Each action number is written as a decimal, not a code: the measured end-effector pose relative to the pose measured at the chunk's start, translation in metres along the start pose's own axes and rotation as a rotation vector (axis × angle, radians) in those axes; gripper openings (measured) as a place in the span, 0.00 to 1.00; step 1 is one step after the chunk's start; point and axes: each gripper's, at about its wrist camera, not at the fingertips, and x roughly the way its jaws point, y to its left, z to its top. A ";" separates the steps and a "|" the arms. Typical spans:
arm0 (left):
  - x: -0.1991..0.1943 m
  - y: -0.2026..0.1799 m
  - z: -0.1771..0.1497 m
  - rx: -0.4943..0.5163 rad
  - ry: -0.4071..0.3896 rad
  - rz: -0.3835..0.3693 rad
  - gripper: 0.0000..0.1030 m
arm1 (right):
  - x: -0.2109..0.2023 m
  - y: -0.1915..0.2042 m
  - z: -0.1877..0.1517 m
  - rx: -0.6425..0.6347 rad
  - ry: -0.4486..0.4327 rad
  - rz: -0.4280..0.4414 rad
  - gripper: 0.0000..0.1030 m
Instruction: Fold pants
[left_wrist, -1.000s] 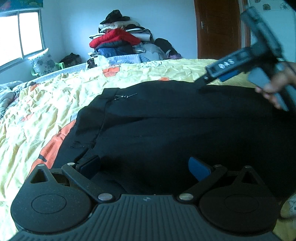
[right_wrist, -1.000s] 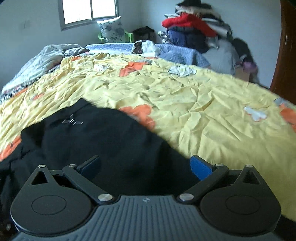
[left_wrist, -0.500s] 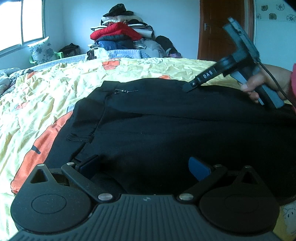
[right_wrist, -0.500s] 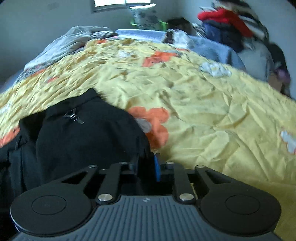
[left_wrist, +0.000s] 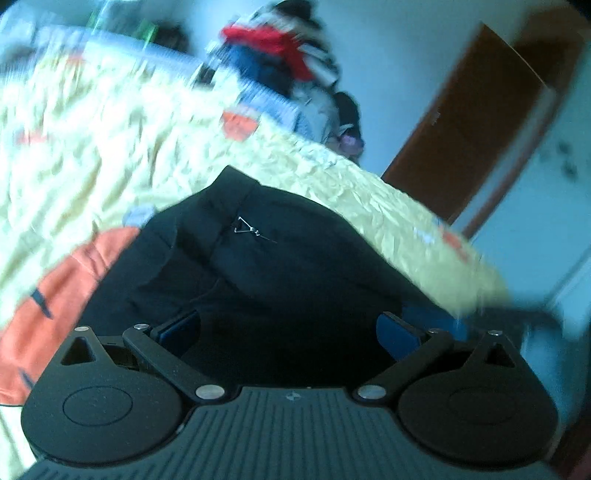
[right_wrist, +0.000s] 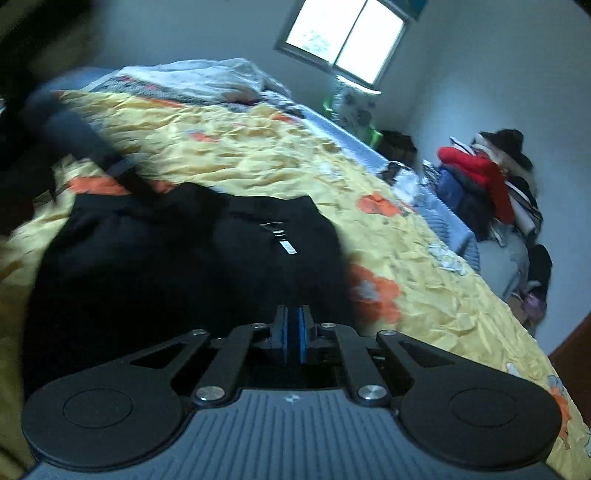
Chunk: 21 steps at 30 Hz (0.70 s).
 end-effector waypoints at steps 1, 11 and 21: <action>0.009 0.004 0.010 -0.050 0.031 -0.022 0.99 | 0.000 0.005 -0.001 -0.017 0.005 -0.007 0.06; 0.026 0.000 0.016 -0.065 0.077 -0.012 0.99 | 0.044 -0.101 0.003 0.325 0.057 0.033 0.54; 0.028 0.007 0.018 -0.052 0.124 -0.020 0.99 | 0.119 -0.159 -0.027 0.590 0.151 0.229 0.26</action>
